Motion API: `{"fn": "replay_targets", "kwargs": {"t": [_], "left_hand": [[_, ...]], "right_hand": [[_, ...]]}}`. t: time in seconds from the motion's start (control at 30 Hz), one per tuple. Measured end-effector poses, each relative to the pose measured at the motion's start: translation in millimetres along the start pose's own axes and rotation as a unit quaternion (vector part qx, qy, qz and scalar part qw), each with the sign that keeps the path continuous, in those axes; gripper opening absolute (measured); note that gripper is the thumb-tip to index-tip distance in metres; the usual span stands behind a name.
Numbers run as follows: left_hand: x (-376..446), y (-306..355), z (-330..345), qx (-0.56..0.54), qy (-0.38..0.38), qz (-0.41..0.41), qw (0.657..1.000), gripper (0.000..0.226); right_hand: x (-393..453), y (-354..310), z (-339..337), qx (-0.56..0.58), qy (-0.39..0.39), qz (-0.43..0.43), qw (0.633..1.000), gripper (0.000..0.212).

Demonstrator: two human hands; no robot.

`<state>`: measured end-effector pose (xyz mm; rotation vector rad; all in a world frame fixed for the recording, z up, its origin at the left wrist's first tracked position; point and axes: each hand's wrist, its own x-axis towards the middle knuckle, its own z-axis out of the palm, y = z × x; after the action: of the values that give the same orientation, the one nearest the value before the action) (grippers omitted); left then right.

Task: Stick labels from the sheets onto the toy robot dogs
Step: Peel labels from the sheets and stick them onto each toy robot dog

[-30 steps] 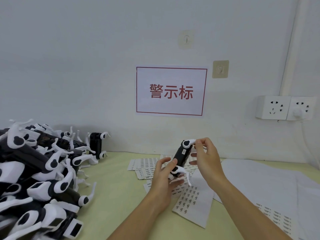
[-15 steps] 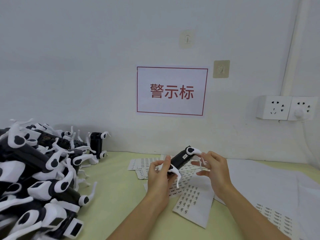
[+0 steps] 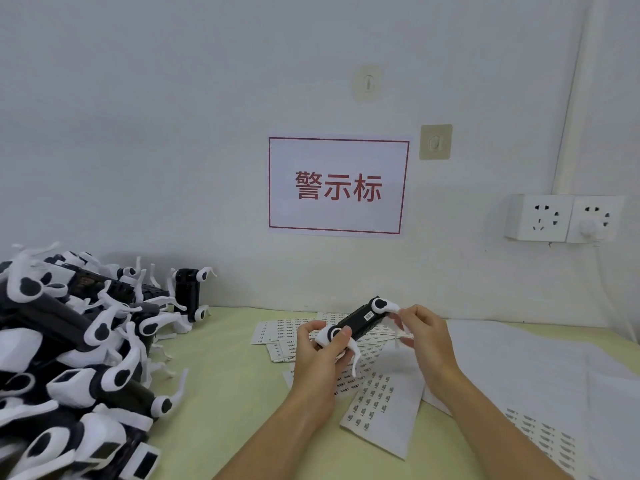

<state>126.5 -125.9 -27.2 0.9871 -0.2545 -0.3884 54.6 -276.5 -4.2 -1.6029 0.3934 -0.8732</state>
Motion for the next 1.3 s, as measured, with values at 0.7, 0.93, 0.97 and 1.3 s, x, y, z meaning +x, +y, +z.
{"fn": "replay_targets", "kwargs": {"t": [0.7,0.93,0.97,1.3], "left_hand": [[-26.9,11.0,37.1,0.351,-0.167,0.155,0.908,0.030],[-32.3,-14.9,46.3,0.512,-0.240,0.210,0.798,0.030],[-31.9,-19.2,51.9,0.536,-0.257,0.216,0.775,0.028],[-37.1,-99.7,175.2,0.638,-0.374,0.291,0.607,0.027]], "right_hand": [[3.6,-62.4,-79.6,-0.225,-0.226,0.158,0.934,0.044],[6.7,-63.2,-198.2,-0.101,-0.113,0.220,0.964,0.049],[5.6,-64.1,-220.7,-0.071,-0.094,0.236,0.964,0.049],[-18.7,-80.8,-444.2,0.161,0.142,0.177,0.960,0.018]]}}
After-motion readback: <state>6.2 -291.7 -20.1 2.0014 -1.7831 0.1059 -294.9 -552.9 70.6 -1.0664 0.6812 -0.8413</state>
